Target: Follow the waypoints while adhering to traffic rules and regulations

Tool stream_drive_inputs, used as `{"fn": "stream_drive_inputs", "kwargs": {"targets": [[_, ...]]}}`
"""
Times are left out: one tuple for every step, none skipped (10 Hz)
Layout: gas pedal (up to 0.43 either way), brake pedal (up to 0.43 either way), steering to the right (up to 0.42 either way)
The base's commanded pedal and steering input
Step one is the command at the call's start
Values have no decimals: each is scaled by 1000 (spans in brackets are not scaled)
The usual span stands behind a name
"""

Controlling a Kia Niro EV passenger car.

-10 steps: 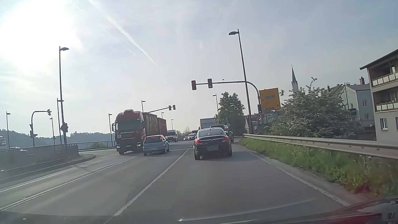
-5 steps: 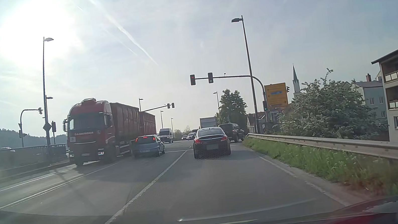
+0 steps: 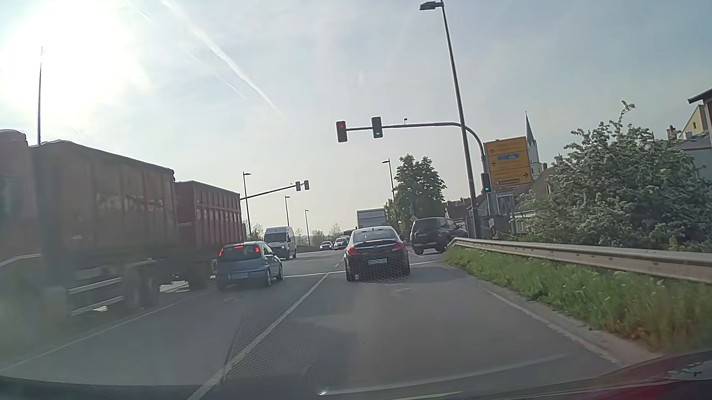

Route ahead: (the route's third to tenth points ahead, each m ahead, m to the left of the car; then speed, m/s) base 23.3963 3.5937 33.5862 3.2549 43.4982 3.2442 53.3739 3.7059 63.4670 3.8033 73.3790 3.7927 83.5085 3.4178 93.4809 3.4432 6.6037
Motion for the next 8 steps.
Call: {"fn": "stream_drive_inputs", "kwargs": {"targets": [[220,0,-3],[240,0,-3],[248,0,-3],[248,0,-2],[248,0,-2],[248,0,-2],[248,0,-2],[248,0,-2]]}}
